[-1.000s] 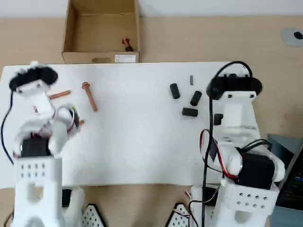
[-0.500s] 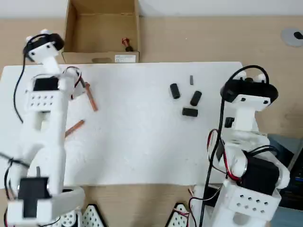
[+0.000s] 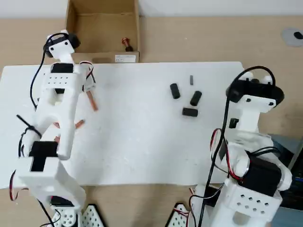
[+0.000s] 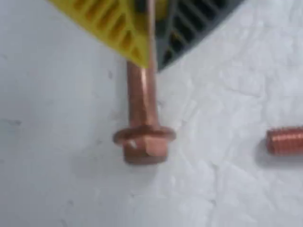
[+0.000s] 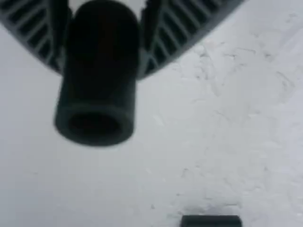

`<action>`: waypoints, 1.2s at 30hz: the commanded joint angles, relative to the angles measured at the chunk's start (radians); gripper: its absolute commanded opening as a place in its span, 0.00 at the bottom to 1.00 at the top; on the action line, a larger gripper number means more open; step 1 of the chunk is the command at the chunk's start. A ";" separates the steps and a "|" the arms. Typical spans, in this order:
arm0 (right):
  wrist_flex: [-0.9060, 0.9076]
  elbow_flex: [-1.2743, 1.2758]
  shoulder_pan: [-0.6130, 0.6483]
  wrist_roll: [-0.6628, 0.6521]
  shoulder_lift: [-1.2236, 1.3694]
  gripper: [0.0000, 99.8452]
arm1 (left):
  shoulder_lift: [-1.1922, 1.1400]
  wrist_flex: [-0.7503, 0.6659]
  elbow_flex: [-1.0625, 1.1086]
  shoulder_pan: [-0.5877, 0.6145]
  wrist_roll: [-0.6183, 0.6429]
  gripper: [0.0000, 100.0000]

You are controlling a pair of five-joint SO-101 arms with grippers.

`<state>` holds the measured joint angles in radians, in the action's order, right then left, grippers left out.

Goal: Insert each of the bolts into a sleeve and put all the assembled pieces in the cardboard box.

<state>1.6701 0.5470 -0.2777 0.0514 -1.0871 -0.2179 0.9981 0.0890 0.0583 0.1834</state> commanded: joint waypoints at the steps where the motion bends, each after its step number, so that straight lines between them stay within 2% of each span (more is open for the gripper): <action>1: -0.020 0.001 -0.016 0.009 -0.015 0.01 | -0.033 -0.012 -0.087 -0.009 0.009 0.01; 8: -0.020 0.001 -0.016 0.009 -0.015 0.01 | -0.073 -0.012 -0.129 -0.009 0.008 0.02; 14: -0.025 0.019 -0.013 0.009 -0.015 0.01 | -0.074 -0.003 -0.121 -0.009 0.011 0.14; 23: -0.034 0.033 -0.013 0.009 -0.015 0.01 | -0.096 -0.006 -0.123 0.018 0.008 0.12; 36: -0.034 0.033 -0.010 0.009 -0.015 0.01 | -0.323 -0.002 -0.269 0.044 0.008 0.11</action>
<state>1.6579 0.5777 -0.2808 0.0514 -1.0871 -0.5033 1.0042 -0.1059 0.0997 0.1803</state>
